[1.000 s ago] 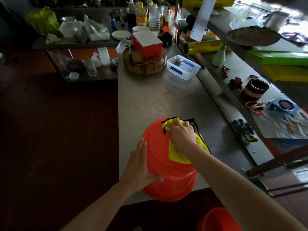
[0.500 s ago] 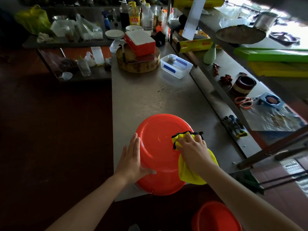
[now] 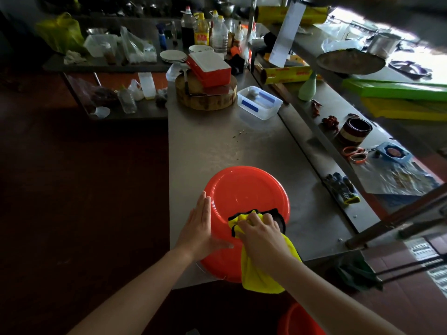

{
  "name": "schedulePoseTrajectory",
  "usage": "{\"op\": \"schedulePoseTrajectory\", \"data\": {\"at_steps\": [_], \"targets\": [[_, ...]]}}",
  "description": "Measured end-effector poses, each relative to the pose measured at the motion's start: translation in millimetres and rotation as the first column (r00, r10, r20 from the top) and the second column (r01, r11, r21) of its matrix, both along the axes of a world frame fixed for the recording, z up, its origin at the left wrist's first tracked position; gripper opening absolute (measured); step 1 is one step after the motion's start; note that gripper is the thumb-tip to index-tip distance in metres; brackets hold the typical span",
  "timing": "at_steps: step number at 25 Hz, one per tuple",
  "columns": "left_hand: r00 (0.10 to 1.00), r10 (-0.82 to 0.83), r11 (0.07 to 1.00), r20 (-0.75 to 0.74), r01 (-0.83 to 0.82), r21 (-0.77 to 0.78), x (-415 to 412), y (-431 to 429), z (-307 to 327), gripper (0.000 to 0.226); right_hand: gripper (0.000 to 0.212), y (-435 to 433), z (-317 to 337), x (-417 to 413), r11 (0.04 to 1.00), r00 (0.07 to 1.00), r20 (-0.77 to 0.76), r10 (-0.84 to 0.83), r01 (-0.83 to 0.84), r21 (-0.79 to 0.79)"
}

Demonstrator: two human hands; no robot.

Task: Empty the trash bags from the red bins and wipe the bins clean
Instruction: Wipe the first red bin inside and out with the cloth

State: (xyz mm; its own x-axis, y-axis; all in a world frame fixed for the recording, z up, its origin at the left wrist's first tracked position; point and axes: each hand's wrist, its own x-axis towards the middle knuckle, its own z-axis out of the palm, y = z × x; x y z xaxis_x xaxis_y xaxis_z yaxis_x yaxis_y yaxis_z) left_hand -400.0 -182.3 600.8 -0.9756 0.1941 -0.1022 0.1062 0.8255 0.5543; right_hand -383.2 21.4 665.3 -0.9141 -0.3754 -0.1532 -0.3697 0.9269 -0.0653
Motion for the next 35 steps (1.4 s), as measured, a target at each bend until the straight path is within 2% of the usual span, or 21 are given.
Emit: {"op": "schedulePoseTrajectory", "data": {"at_steps": [3, 6, 9, 12, 14, 17, 21, 24, 28, 32, 35], "targets": [[0.999, 0.042, 0.988, 0.011, -0.044, 0.146, -2.1, -0.3, -4.4, 0.159, 0.034, -18.6, 5.2, -9.4, 1.0, 1.0, 0.016, 0.003, -0.003, -0.021], [0.999, 0.037, 0.983, -0.024, -0.032, 0.183, -2.8, -4.6, -9.8, 0.154, 0.036, -31.5, 9.7, -28.4, 0.994, 0.995, 0.014, 0.094, -0.094, 0.055], [0.997, 0.074, 0.958, -0.034, -0.061, 0.281, 5.6, -8.3, -14.2, 0.15, 0.039, -39.8, 19.2, -53.8, 0.998, 0.996, -0.054, 0.065, -0.064, 0.009], [0.994, 0.083, 0.982, -0.075, -0.069, 0.173, 16.7, -2.3, -18.7, 0.146, 0.037, -58.0, 27.8, -86.1, 0.995, 0.985, -0.146, 0.094, -0.099, -0.028], [0.988, 0.093, 0.992, -0.125, -0.081, 0.096, 22.3, 3.2, -20.1, 0.141, 0.035, -72.8, 28.6, -107.0, 0.992, 0.988, -0.107, 0.108, -0.114, -0.055], [0.975, 0.097, 0.993, -0.201, -0.108, -0.045, 23.8, 6.9, -20.7, 0.133, 0.033, -80.5, 19.5, -131.8, 0.991, 0.991, 0.003, 0.131, -0.132, 0.023], [0.963, 0.103, 0.974, -0.248, -0.148, -0.173, 24.7, 10.9, -22.0, 0.124, 0.032, -61.7, 10.9, -159.9, 0.99, 0.991, 0.032, 0.132, -0.133, 0.036], [0.962, 0.103, 0.968, -0.254, -0.156, -0.197, 25.6, 12.7, -22.4, 0.123, 0.031, -46.3, 7.7, -177.1, 0.994, 0.996, 0.014, 0.093, -0.093, 0.052], [0.965, 0.103, 0.968, -0.241, -0.153, -0.2, 25.5, 12.9, -23.0, 0.123, 0.032, -18.7, 3.6, -193.6, 0.994, 0.996, 0.021, -0.092, 0.093, -0.049], [0.964, 0.099, 0.968, -0.246, -0.15, -0.201, 27.1, 14.8, -22.7, 0.12, 0.022, 26.4, -5.3, -193.6, 0.99, 0.991, 0.011, -0.131, 0.132, -0.055], [0.965, 0.095, 0.967, -0.243, -0.148, -0.207, 26.6, 16.4, -21.0, 0.122, 0.026, 52.2, -12.5, -181.3, 0.966, 0.977, 0.029, -0.212, 0.214, -0.147]]}}
